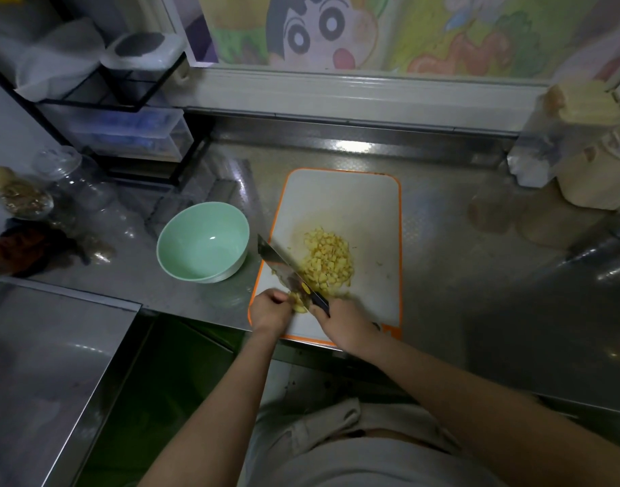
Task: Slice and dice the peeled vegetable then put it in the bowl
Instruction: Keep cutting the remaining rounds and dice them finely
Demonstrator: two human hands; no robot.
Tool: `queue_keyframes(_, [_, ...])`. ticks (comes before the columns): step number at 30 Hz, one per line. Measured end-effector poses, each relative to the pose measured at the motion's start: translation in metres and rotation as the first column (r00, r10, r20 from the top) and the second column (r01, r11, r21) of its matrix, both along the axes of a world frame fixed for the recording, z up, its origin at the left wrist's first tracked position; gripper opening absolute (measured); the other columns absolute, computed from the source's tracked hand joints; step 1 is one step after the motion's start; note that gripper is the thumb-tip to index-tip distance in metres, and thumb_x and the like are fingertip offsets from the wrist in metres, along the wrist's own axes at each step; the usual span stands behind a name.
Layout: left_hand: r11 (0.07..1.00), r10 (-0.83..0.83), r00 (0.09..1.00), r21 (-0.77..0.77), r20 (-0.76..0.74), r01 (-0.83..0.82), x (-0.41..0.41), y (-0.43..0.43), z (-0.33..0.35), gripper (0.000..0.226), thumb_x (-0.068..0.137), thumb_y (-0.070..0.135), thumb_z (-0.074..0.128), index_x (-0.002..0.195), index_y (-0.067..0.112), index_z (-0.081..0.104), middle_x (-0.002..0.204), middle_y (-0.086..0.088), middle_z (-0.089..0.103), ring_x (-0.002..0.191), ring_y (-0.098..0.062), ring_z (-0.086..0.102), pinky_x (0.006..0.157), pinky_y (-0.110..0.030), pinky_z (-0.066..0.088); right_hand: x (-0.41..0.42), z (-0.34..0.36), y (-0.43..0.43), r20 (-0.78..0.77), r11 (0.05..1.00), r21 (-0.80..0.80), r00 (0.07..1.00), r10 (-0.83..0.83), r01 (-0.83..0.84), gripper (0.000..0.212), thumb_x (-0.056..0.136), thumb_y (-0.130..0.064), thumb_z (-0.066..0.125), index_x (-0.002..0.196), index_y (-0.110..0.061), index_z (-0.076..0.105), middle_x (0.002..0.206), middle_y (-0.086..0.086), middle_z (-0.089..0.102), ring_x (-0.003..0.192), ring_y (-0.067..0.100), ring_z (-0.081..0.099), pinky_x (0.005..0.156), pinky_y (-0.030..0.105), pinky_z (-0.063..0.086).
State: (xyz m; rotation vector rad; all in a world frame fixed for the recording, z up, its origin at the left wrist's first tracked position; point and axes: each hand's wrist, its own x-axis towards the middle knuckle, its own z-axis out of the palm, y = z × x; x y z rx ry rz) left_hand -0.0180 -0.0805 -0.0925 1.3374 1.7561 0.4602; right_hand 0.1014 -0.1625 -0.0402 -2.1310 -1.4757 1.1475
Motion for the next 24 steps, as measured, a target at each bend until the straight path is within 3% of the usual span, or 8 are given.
queue_keyframes(3, [1.0,-0.011,1.0,0.012,-0.024,0.011,0.001,0.001,-0.001,0.028,0.08,0.01,0.064,0.057,0.024,0.053,0.073,0.005,0.06,0.081,-0.017,0.058,0.078,-0.024,0.043,0.001,-0.001,-0.001,-0.014,1.0,-0.006,1.0,-0.025,0.025,0.032,0.099,-0.035,0.042,0.078,-0.01,0.047,0.065,0.001,0.042,0.067,0.02,0.048,0.063,0.026,0.036])
queue_keyframes(8, [0.999,-0.013,1.0,0.049,-0.002,0.013,0.0,-0.001,-0.003,0.032,0.08,0.009,0.066,0.055,0.024,0.052,0.065,0.014,0.055,0.079,-0.015,0.057,0.076,-0.022,0.041,0.0,0.001,-0.003,-0.032,0.998,0.011,0.998,-0.061,0.061,0.03,0.099,-0.035,0.041,0.084,-0.01,0.047,0.068,0.0,0.044,0.073,0.02,0.049,0.065,0.026,0.036])
queue_keyframes(12, [0.997,-0.044,0.998,0.064,0.035,0.042,-0.006,-0.003,-0.003,0.03,0.081,0.004,0.058,0.059,0.022,0.052,0.072,0.003,0.059,0.08,-0.017,0.055,0.074,-0.022,0.039,-0.001,0.004,-0.004,-0.021,0.999,0.019,0.999,-0.049,0.049,0.035,0.099,-0.036,0.041,0.068,-0.02,0.04,0.063,-0.004,0.038,0.061,0.016,0.045,0.06,0.026,0.035])
queue_keyframes(16, [0.991,-0.099,0.995,0.092,-0.024,0.1,-0.008,-0.004,-0.001,0.023,0.082,0.006,0.054,0.062,0.02,0.054,0.076,-0.001,0.06,0.079,-0.018,0.054,0.068,-0.021,0.035,-0.005,0.006,-0.006,-0.01,0.999,0.033,0.999,-0.031,0.031,0.028,0.099,-0.036,0.042,0.085,-0.013,0.045,0.068,-0.001,0.042,0.074,0.02,0.049,0.066,0.027,0.037])
queue_keyframes(18, [0.989,-0.101,0.994,0.102,-0.044,0.105,-0.007,-0.004,0.0,0.023,0.081,0.007,0.053,0.063,0.02,0.053,0.075,0.0,0.059,0.078,-0.016,0.054,0.066,-0.021,0.033,-0.006,0.006,-0.007,0.005,1.0,0.021,1.0,-0.018,0.018,0.028,0.099,-0.038,0.042,0.088,-0.012,0.045,0.076,0.004,0.046,0.077,0.02,0.049,0.068,0.028,0.037])
queue_keyframes(24, [0.992,-0.067,0.998,0.107,0.004,0.066,-0.007,-0.006,0.003,0.031,0.08,0.001,0.054,0.058,0.022,0.048,0.065,0.01,0.051,0.076,-0.016,0.052,0.054,-0.016,0.032,-0.008,0.009,-0.009,0.027,0.999,-0.032,1.0,0.01,-0.009,0.031,0.1,-0.039,0.039,0.092,-0.01,0.049,0.072,0.0,0.044,0.077,0.02,0.049,0.068,0.028,0.036])
